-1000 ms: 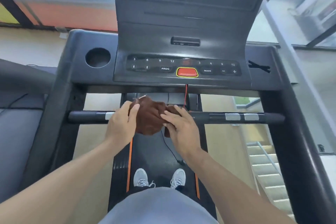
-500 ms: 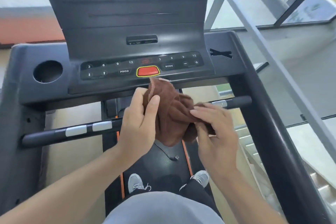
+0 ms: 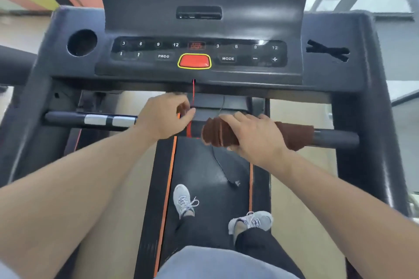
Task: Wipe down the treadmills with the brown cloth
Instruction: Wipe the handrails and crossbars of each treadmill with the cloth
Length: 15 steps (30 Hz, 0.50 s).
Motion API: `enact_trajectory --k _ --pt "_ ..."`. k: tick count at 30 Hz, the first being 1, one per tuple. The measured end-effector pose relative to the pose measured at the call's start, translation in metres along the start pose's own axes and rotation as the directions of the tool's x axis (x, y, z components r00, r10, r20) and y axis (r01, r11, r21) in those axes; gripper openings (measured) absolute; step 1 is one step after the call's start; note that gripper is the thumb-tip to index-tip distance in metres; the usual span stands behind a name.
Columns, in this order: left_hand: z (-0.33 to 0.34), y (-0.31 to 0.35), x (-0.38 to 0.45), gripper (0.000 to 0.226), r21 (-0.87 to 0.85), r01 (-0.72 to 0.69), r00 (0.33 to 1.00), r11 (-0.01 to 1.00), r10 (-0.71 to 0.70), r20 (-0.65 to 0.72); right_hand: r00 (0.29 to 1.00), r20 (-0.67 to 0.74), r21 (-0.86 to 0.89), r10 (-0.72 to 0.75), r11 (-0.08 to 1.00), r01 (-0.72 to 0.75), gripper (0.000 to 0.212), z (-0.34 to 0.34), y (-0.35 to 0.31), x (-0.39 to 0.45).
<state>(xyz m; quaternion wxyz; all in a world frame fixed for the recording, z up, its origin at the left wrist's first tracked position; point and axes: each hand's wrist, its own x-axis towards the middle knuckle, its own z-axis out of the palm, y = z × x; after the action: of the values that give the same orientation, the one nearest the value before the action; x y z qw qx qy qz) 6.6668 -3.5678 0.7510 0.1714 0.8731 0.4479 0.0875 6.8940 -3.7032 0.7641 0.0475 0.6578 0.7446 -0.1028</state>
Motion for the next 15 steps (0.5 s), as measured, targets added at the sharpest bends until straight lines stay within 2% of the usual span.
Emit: enact_trajectory --k 2,5,9,12,15 --pt "0.002 -0.001 0.001 0.025 0.024 0.026 0.999 0.999 -0.025 -0.048 0.998 -0.012 0.019 -0.067 0.998 0.067 0.067 -0.003 0.000 0.014" --pt "0.003 -0.002 -0.001 0.028 0.074 0.039 0.996 0.996 -0.032 -0.084 0.986 -0.060 0.002 -0.158 0.987 0.158 0.070 0.002 -0.005 0.023" --pt "0.002 0.001 -0.002 0.032 0.125 0.038 0.993 0.991 -0.023 -0.118 0.928 -0.256 -0.078 -0.272 0.962 0.260 0.073 0.023 -0.006 0.021" --pt "0.003 0.001 -0.002 0.032 0.146 0.019 0.990 0.989 0.002 -0.143 0.860 -0.417 -0.041 -0.293 0.952 0.304 0.061 0.034 -0.011 0.023" --pt "0.004 0.001 -0.004 0.030 0.133 -0.028 0.983 0.991 0.051 -0.174 0.855 -0.448 -0.041 -0.260 0.962 0.271 0.057 0.033 -0.024 0.023"
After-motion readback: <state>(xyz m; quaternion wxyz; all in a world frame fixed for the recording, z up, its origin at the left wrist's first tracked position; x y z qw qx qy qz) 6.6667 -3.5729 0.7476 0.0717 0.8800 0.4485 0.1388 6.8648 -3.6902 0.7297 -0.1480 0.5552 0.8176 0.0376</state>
